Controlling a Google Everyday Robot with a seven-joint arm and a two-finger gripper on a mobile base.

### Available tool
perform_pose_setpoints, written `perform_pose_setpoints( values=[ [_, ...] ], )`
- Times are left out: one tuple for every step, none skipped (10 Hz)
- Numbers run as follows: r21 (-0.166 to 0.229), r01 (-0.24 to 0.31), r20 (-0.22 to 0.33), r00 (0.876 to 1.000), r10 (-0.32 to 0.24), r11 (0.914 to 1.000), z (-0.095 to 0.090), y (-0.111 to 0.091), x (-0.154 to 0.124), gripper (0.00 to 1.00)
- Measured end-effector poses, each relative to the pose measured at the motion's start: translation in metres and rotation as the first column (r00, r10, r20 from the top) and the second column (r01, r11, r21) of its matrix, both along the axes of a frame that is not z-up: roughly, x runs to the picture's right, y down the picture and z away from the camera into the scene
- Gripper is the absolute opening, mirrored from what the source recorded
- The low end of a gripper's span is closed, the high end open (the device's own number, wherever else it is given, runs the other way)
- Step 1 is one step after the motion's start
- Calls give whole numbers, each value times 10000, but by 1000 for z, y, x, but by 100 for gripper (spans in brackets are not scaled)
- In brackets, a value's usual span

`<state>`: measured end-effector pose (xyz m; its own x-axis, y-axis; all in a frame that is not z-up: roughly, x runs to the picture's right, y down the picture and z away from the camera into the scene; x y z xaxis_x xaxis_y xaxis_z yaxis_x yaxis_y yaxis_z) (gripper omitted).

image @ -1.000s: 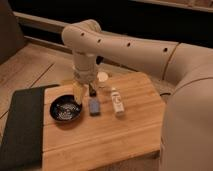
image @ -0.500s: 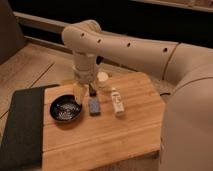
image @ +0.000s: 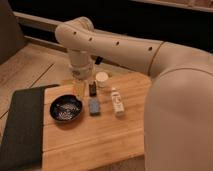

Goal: Push the ceramic bowl across the table

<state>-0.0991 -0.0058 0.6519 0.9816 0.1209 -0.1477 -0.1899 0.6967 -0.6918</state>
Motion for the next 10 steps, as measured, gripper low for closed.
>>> perform_pose_setpoints(
  values=[
    [-24, 693, 727, 9950, -689, 9976, 7, -4, -5, 65],
    [-55, 1202, 1309, 9843, -1185, 9927, 14, -7, -8, 65],
    [-75, 1601, 1754, 9720, -1563, 9871, 23, -9, -8, 65],
    [-75, 1768, 1949, 9656, -1720, 9842, 26, -10, -9, 65],
    [-73, 2006, 2228, 9554, -1939, 9797, 30, -11, -10, 65],
    [-71, 2072, 2298, 9525, -2001, 9783, 32, -11, -10, 65],
    [-61, 2078, 2289, 9525, -2009, 9782, 32, -11, -10, 65],
    [-101, 2033, 2264, 9541, -1958, 9791, 34, -7, -7, 65],
    [-269, 1911, 2157, 9596, -1809, 9812, 38, 5, 0, 65],
    [-518, 1698, 2012, 9670, -1562, 9841, 43, 23, 9, 65]
  ],
)
